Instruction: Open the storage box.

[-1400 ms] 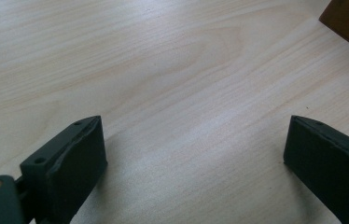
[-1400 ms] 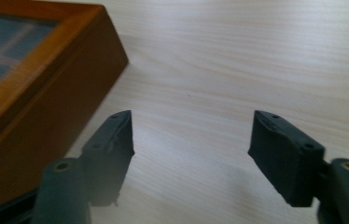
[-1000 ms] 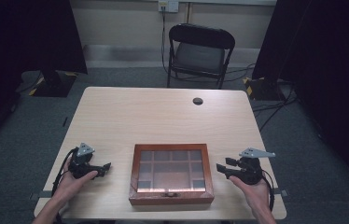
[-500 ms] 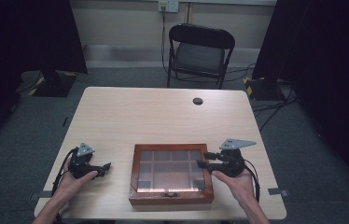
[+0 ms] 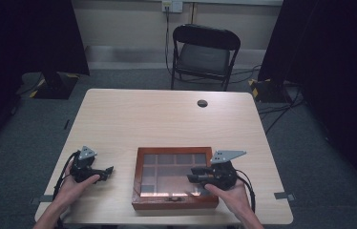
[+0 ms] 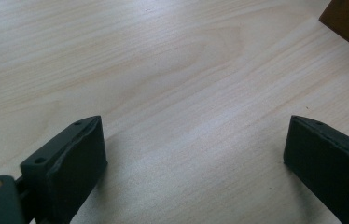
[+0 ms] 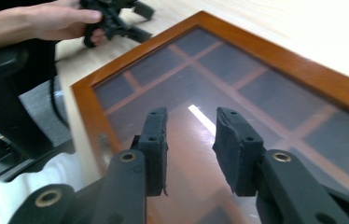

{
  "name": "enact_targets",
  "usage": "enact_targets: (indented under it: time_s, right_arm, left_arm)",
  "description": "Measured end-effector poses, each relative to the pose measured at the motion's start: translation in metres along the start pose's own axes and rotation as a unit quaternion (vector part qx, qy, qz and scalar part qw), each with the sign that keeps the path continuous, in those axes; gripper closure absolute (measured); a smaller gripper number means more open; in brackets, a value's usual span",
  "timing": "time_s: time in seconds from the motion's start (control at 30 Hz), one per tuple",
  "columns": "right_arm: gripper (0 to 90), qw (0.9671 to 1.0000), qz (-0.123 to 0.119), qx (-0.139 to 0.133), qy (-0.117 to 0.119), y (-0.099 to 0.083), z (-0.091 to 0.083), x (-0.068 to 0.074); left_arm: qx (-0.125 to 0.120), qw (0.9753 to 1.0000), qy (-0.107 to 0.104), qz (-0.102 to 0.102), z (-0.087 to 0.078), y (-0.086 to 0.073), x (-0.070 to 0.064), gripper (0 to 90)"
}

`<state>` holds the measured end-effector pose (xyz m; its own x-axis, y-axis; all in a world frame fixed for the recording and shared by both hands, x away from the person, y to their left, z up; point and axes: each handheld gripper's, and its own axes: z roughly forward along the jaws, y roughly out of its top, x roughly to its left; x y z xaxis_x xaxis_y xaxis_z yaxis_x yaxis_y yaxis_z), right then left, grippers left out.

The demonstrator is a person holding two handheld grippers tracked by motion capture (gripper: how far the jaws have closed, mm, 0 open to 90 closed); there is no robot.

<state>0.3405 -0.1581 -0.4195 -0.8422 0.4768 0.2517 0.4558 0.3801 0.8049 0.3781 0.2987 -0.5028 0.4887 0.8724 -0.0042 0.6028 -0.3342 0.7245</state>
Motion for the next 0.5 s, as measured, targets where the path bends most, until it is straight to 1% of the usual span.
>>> enact_targets:
  time_s: [0.1, 0.13, 0.17, 0.2, 0.33, 0.47, 0.5]
  right_arm:
    - [67.7, 0.9997, -0.01, 0.006, 0.021, -0.001, 0.005, 0.006]
    - [68.6, 0.9995, -0.013, 0.009, 0.028, -0.001, 0.007, 0.009]
    - [69.5, 0.9991, -0.017, 0.015, 0.035, -0.002, 0.009, 0.011]
    - [70.2, 0.9988, -0.021, 0.02, 0.04, -0.003, 0.012, 0.014]
    - [71.3, 0.9964, -0.033, 0.042, 0.066, -0.006, 0.021, 0.022]
    - [71.3, 0.9946, -0.039, 0.052, 0.081, -0.006, 0.027, 0.026]
    - [71.2, 0.9942, -0.042, 0.058, 0.08, -0.007, 0.029, 0.027]
  left_arm:
    - [0.002, 1.0, 0.0, 0.003, 0.0, 0.0, 0.0, 5.0]
    - [0.002, 1.0, -0.001, 0.001, 0.0, 0.0, 0.0, 4.9]
    - [0.003, 1.0, 0.0, 0.004, 0.0, 0.001, 0.001, 4.8]
    - [0.001, 1.0, -0.001, 0.0, 0.0, 0.001, 0.0, 4.6]
    - [0.001, 1.0, -0.001, 0.0, 0.0, 0.001, 0.0, 4.6]
    - [0.0, 1.0, 0.0, 0.0, 0.0, 0.001, 0.0, 4.6]
    - [0.0, 1.0, 0.0, 0.0, 0.0, 0.001, 0.0, 4.6]
